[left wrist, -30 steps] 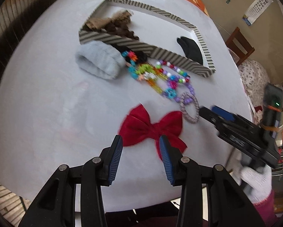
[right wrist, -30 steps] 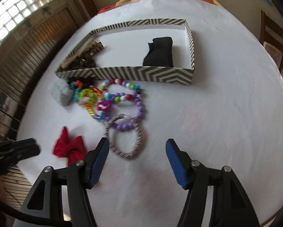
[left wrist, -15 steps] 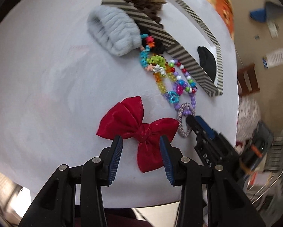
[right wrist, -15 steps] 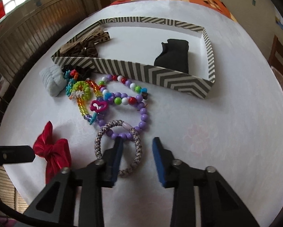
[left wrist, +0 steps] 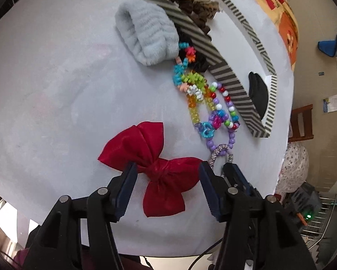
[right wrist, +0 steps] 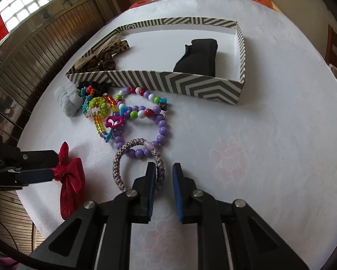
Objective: Organize jewelry
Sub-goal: 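Close the left tool on the red bow while the right tool grasps the sparkly bracelet, then carry the red bow into the striped box with the left tool while the right tool carries the bracelet there, then open both tools to release the red bow and bracelet, then withdraw, then move the left tool to the light blue fuzzy scrunchie and close on it, then carry the blue scrunchie into the box with the left tool while the right tool drops the rainbow bracelet there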
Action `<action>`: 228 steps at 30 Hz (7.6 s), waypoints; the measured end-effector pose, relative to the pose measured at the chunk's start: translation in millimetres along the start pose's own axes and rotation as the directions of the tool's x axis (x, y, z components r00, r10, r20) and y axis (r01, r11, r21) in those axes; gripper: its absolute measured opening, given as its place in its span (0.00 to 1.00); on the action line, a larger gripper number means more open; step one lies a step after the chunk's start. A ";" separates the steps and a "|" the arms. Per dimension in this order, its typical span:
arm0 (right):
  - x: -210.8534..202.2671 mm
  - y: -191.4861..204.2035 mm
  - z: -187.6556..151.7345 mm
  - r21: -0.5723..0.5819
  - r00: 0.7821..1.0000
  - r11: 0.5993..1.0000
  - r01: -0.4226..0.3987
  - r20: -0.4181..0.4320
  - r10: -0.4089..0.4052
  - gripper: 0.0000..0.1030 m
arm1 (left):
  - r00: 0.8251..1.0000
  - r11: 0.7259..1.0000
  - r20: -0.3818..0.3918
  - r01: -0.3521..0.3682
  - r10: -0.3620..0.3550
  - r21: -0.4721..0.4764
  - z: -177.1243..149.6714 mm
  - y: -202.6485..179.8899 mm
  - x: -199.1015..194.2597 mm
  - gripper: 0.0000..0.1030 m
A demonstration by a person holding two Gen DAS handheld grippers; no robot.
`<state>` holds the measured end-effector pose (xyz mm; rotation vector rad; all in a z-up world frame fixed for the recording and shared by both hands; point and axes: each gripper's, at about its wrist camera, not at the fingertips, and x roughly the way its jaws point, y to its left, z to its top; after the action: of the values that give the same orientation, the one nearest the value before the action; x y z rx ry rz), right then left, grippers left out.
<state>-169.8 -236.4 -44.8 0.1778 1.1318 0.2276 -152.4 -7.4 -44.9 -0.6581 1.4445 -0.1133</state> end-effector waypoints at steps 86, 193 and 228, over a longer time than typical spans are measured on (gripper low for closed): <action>74.8 -100.1 226.1 0.091 0.999 0.995 0.028 0.017 -0.030 0.36 | 0.966 0.850 0.139 -0.259 0.220 0.459 175.8 -146.6 63.7 0.41; 73.5 105.6 86.4 -0.396 0.975 0.893 -0.215 -0.137 0.174 0.29 | 0.977 0.986 0.140 -0.166 0.164 -0.001 131.7 8.9 -13.4 0.35; -67.1 28.9 153.8 -0.215 0.969 0.967 -0.136 0.173 0.175 0.13 | 0.942 0.930 0.317 -0.207 0.106 0.305 133.7 -88.7 -82.2 0.10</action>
<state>-59.7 -230.5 85.0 0.1061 0.8977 0.4552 -12.1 3.7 67.7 -0.2626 1.1457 -0.1245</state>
